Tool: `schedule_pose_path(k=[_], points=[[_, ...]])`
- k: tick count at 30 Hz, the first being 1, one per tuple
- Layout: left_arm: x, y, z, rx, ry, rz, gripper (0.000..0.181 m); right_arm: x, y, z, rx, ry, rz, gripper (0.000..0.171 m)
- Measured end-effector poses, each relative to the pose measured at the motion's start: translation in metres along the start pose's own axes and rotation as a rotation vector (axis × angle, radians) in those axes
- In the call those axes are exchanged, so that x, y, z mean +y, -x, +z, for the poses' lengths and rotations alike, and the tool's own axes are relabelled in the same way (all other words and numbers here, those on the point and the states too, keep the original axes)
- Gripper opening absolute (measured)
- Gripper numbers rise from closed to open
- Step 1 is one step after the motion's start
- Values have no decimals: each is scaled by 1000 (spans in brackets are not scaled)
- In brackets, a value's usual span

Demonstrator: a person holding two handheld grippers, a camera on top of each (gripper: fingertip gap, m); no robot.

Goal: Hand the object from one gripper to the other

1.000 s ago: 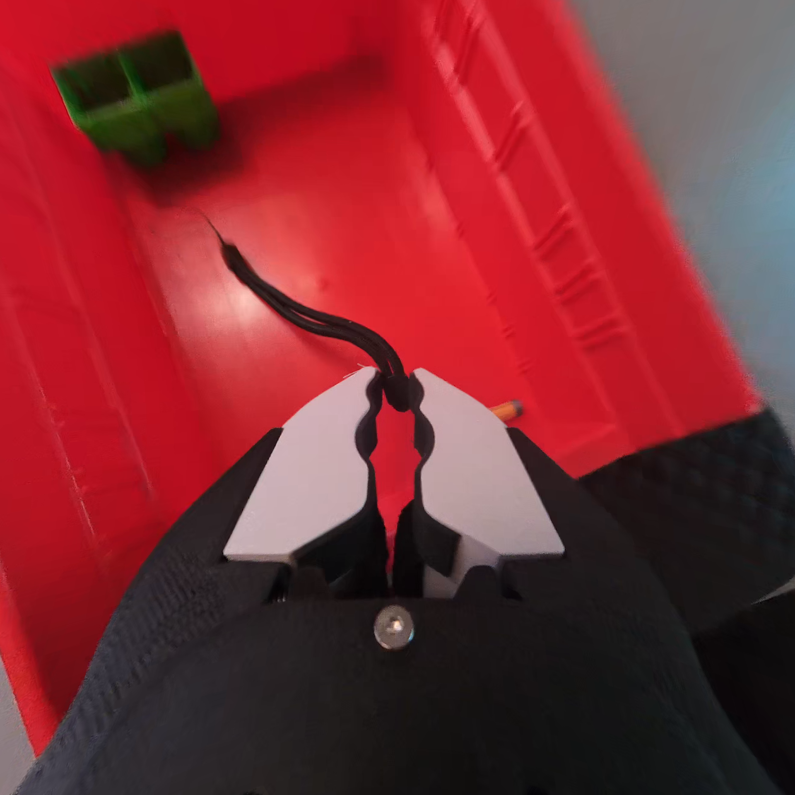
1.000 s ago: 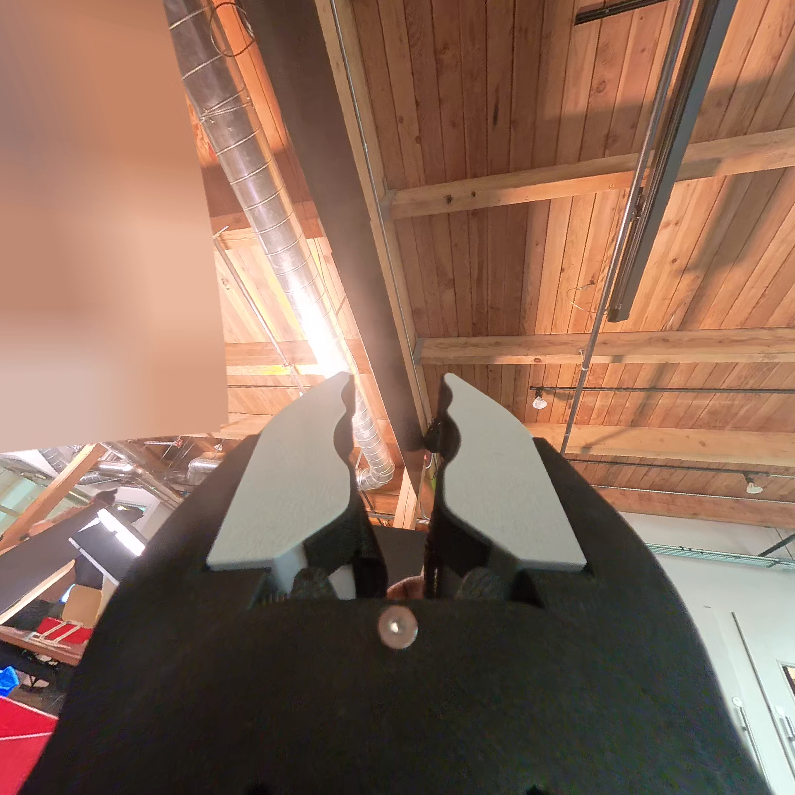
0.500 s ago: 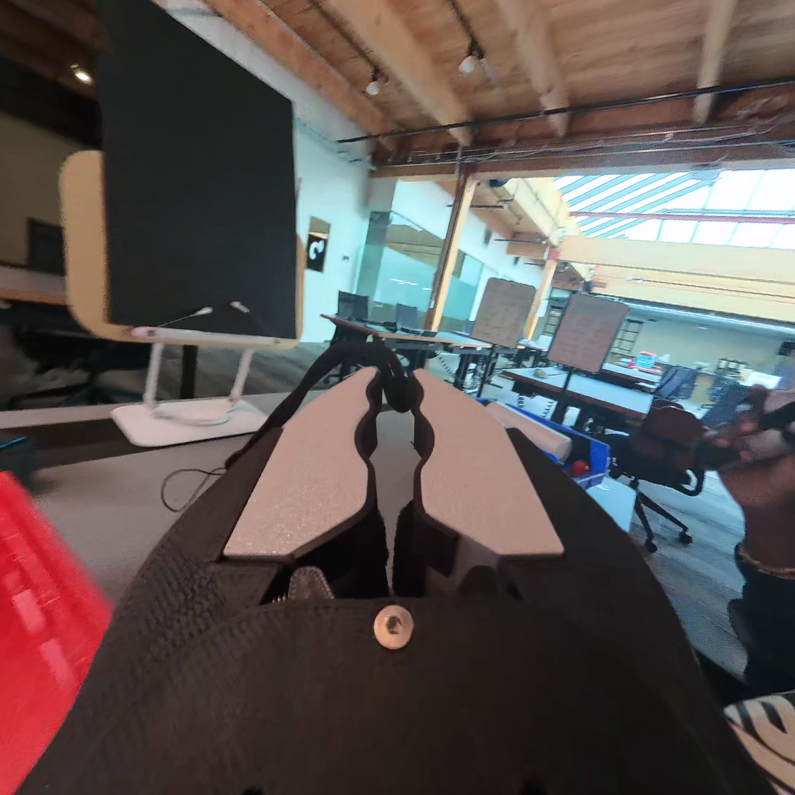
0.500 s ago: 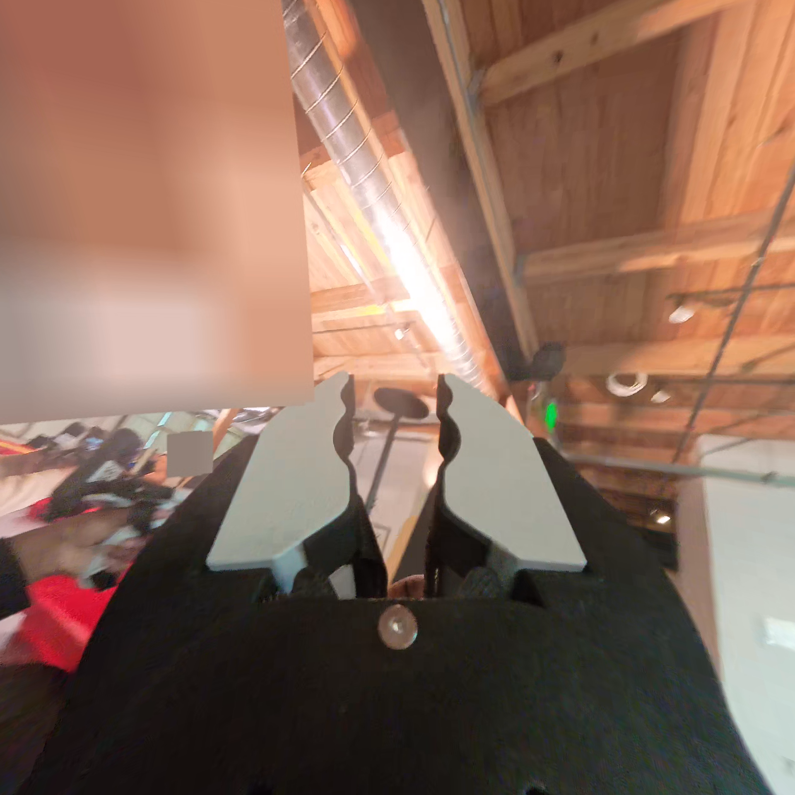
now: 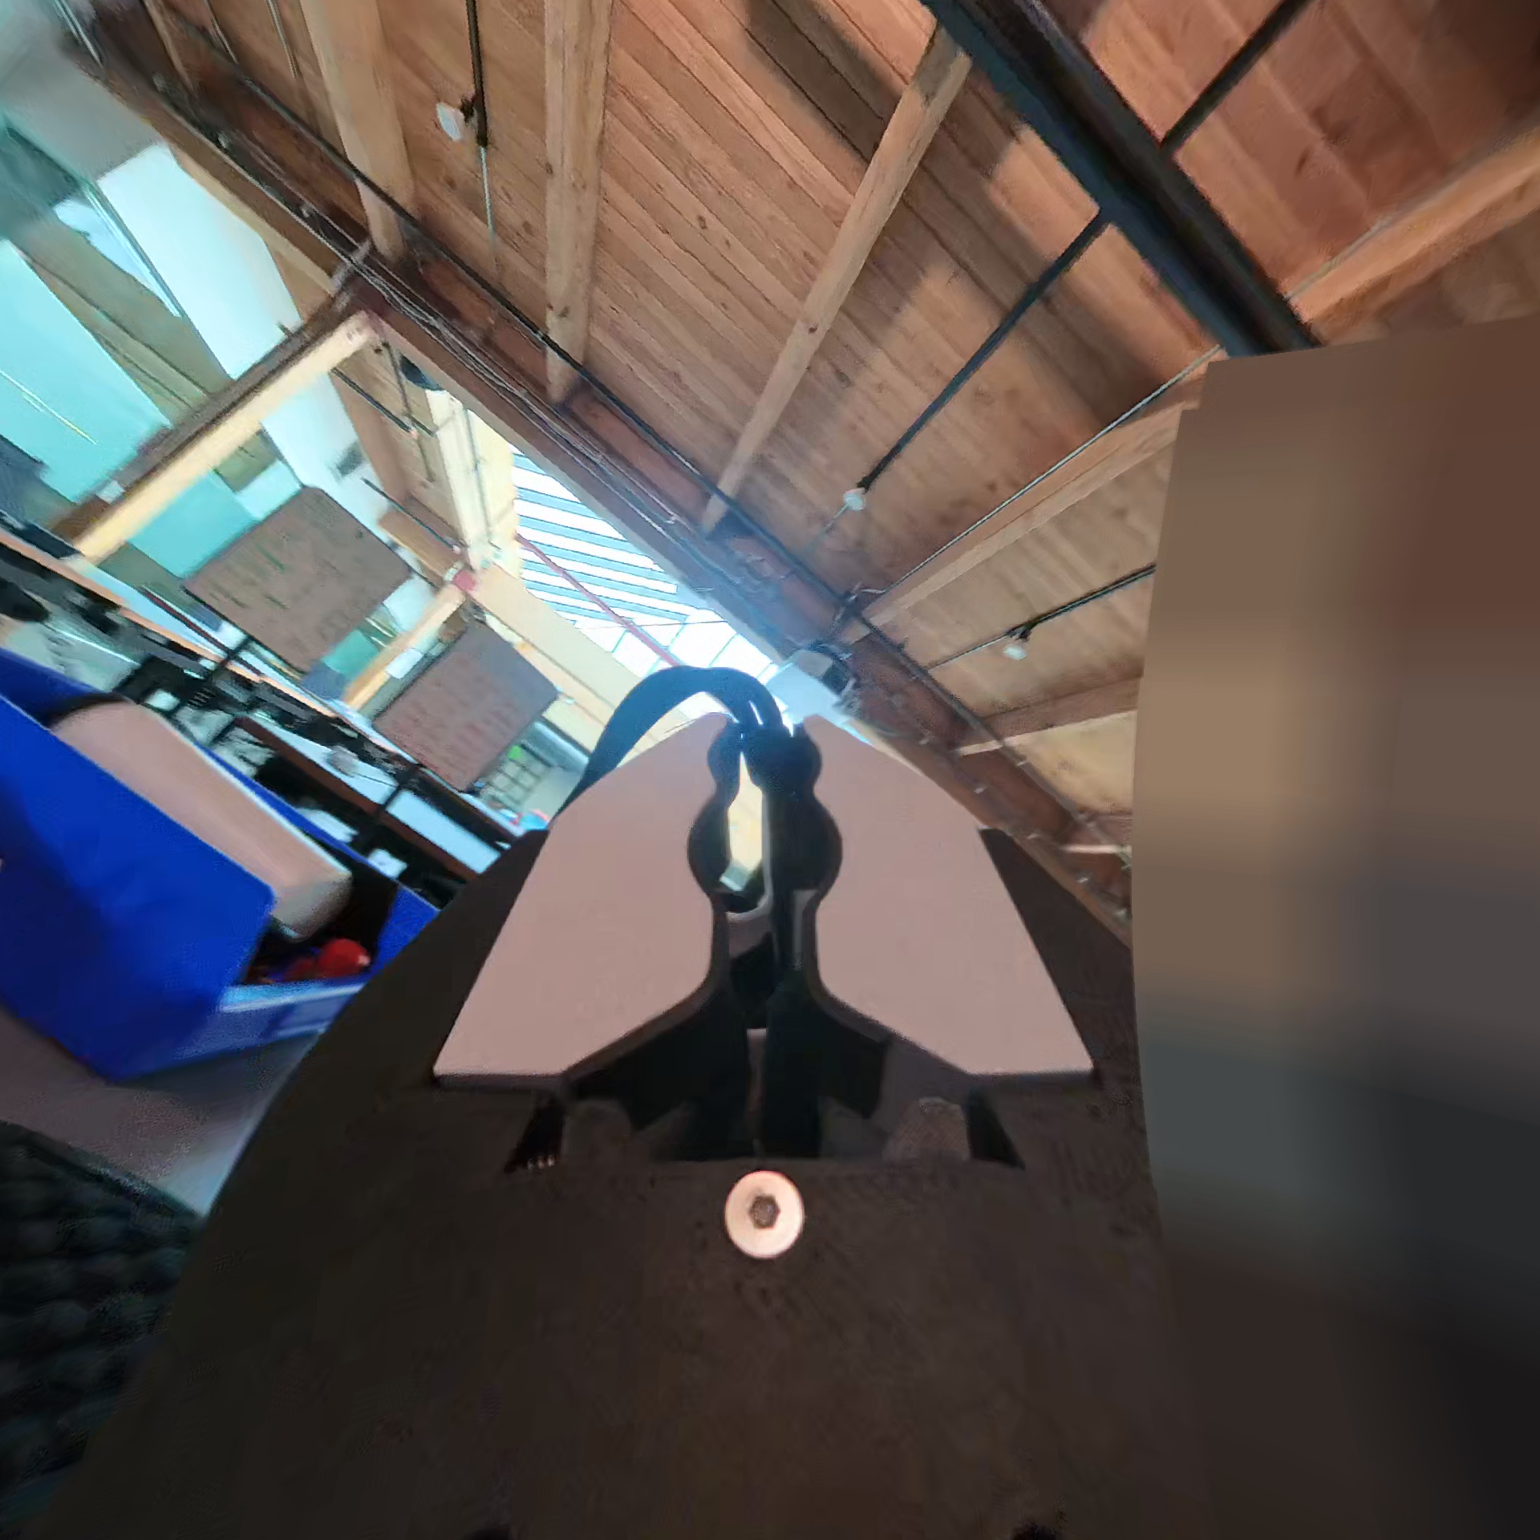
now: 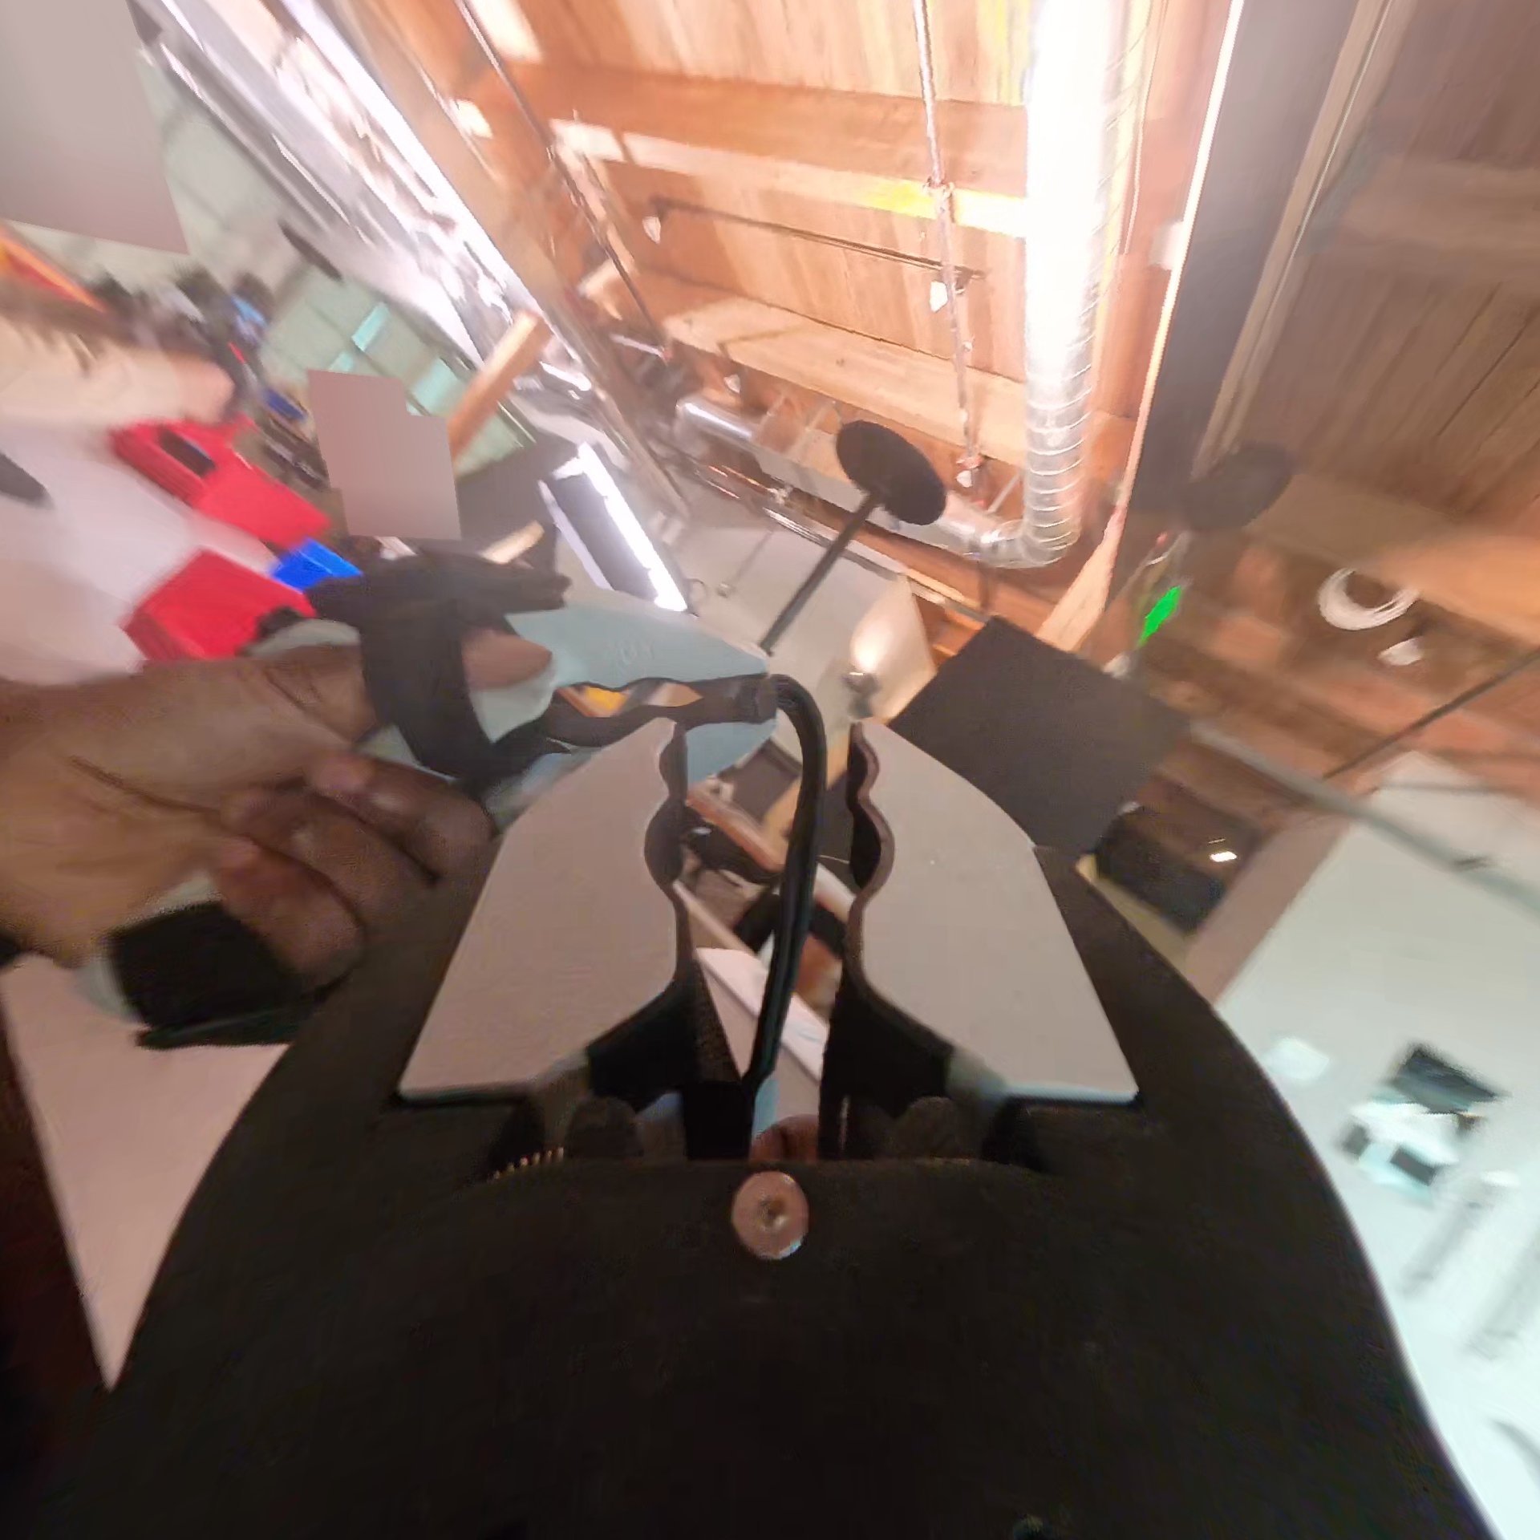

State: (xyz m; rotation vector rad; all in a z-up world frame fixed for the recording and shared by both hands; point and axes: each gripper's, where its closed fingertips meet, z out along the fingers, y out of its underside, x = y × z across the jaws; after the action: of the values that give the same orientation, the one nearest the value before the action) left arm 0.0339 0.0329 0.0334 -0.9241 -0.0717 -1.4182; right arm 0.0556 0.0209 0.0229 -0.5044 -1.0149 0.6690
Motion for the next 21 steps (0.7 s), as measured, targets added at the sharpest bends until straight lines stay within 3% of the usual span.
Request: schedule_pose_path(k=[5, 13, 18, 21], points=[[8, 7, -3, -12, -46, -99, 11, -4, 5, -1, 76, 13, -199, 28], [23, 3, 1, 27, -23, -171, 11, 10, 7, 3, 74, 69, -222, 26], [30, 1, 3, 50, 13, -185, 11, 8, 0, 0, 83, 51, -257, 8], [30, -3, 4, 94, 109, -108, 19, 2, -7, -3, 2, 52, -149, 5]])
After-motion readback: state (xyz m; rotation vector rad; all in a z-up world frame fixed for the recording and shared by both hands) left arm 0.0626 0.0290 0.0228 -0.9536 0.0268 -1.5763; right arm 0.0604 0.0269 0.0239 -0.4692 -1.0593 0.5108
